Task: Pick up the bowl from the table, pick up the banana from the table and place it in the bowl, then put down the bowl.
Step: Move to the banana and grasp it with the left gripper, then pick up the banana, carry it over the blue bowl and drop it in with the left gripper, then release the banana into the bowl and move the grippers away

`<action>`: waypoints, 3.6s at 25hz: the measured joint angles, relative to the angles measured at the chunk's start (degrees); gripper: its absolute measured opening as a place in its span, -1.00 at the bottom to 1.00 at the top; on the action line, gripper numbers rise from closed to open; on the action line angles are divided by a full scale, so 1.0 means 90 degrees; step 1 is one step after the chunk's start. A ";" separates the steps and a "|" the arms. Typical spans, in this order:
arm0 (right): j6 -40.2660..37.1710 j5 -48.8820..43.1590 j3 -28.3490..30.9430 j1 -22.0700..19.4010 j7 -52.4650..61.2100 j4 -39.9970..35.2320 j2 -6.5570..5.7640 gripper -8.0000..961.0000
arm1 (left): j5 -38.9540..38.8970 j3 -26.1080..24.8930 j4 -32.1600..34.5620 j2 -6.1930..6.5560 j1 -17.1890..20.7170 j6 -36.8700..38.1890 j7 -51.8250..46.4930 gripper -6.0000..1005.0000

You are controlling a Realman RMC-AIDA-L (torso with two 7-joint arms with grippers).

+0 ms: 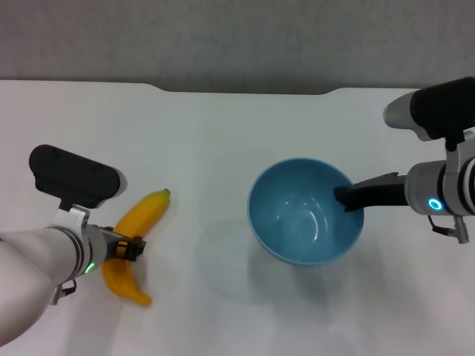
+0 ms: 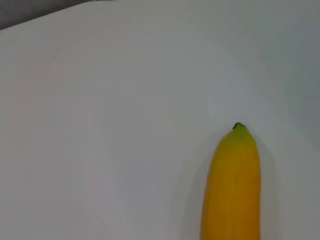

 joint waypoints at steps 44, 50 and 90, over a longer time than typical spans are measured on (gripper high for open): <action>-0.1006 0.1885 -0.1055 0.0652 -0.0195 -0.1159 0.0018 -0.82 | -0.0491 0.0682 -0.3683 -0.0071 0.0677 -0.0083 -0.0045 0.19; -0.1007 0.1885 -0.1027 0.0654 -0.0195 -0.1164 0.0009 -0.82 | -0.0650 0.0762 -0.3412 -0.0062 0.0615 -0.0241 -0.0014 0.22; 0.0202 0.1688 0.0547 0.2833 -0.0728 -0.4168 -0.0028 -0.79 | 0.0151 -0.0863 -0.3204 -0.0039 0.1491 0.0341 -0.0040 0.81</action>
